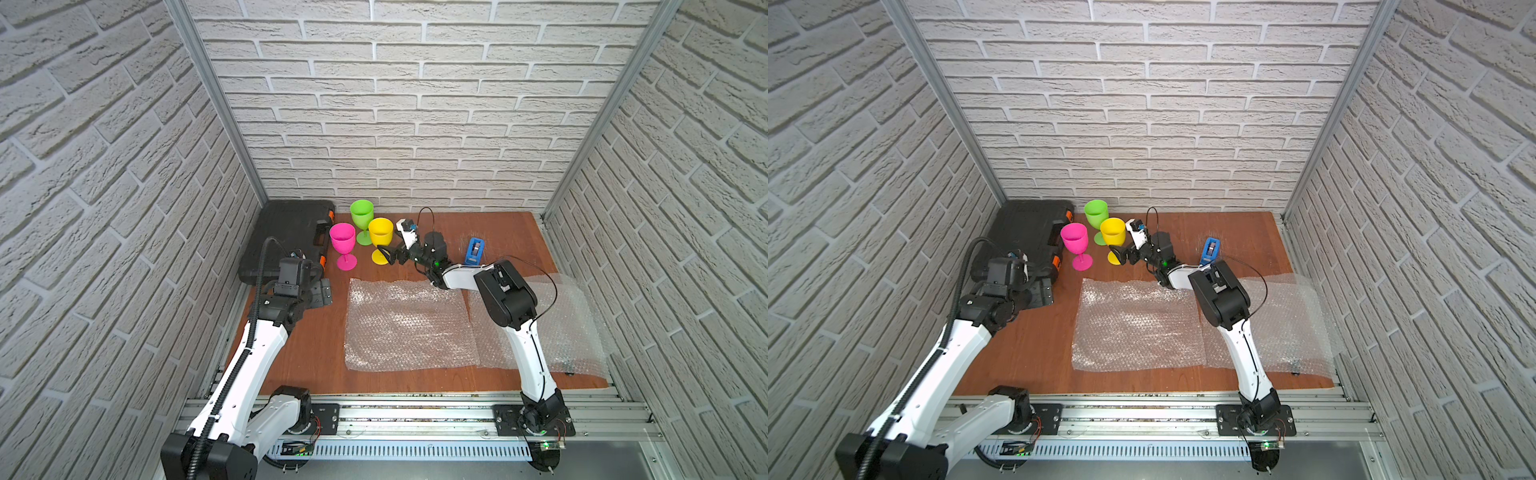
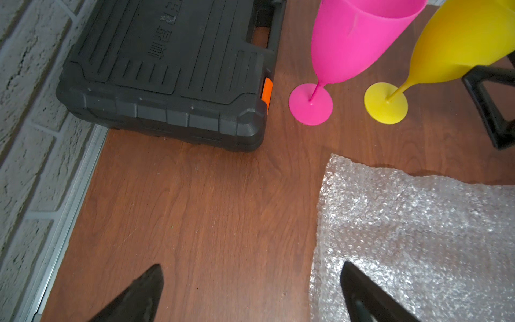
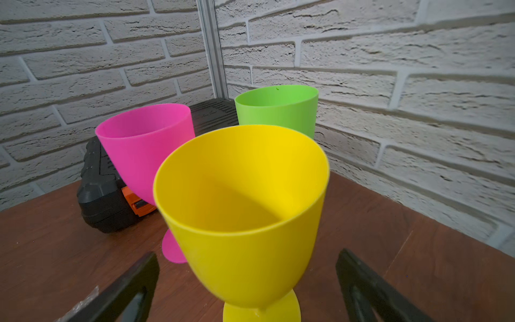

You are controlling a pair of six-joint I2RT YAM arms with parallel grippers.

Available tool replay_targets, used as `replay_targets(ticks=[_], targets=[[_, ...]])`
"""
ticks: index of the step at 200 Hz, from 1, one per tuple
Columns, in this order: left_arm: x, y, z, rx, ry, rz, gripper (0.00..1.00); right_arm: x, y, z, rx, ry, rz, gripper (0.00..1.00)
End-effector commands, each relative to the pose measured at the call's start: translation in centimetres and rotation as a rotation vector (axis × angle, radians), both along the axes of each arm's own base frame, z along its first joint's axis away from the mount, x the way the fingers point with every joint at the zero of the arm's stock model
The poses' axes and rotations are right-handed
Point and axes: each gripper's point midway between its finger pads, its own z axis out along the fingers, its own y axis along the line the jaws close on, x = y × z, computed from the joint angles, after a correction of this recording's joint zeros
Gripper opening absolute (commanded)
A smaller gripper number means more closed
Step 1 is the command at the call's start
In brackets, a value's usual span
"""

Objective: Wrap wine glasses in bubble wrap
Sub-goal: Pick up the wine glass at the center of the board.

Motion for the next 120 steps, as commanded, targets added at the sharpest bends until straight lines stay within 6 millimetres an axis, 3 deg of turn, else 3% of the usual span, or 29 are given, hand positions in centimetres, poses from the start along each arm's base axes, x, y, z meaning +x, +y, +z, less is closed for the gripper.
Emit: replay_targets(ticks=[1, 56, 120], targets=[[0.7, 0.1, 0.0, 0.009, -0.016, -0.011, 0.98, 0.3, 1.1, 1.5, 0.026, -0.056, 0.027, 1.00], [1.1, 0.1, -0.6, 0.004, 0.005, -0.015, 0.98, 1.0, 2.3, 1.2, 0.021, -0.041, 0.066, 1.00], [1.0, 0.1, -1.3, 0.000, 0.038, -0.014, 0.98, 0.9, 2.9, 1.3, 0.012, -0.033, 0.099, 0.86]])
